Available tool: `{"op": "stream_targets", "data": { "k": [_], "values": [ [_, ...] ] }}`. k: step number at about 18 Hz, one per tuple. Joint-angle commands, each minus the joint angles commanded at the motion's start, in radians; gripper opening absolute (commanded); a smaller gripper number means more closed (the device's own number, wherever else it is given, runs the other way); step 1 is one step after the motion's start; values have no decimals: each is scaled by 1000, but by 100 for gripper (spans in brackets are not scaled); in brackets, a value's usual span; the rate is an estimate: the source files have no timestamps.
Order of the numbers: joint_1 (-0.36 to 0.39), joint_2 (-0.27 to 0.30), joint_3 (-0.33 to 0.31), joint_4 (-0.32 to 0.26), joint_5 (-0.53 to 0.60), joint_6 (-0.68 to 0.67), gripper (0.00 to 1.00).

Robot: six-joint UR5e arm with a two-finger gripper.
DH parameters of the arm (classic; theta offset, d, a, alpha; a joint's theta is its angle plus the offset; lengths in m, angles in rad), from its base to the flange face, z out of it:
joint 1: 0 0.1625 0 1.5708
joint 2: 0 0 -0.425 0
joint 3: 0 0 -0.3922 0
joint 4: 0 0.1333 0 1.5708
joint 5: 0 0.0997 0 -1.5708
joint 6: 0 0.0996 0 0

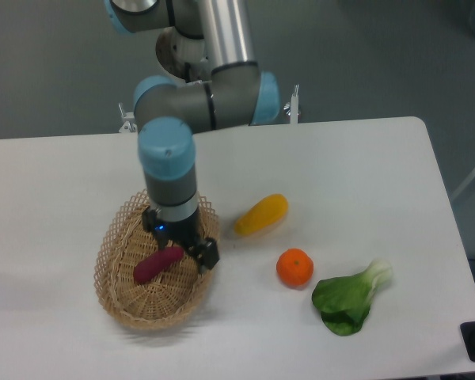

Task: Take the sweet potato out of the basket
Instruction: 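Lower the gripper onto the sweet potato and close the fingers on it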

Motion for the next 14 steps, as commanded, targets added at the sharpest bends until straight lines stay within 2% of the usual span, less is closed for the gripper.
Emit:
{"op": "stream_targets", "data": {
  "k": [14],
  "values": [
    [-57,-31,-55,2,8,34,100]
  ]
}}
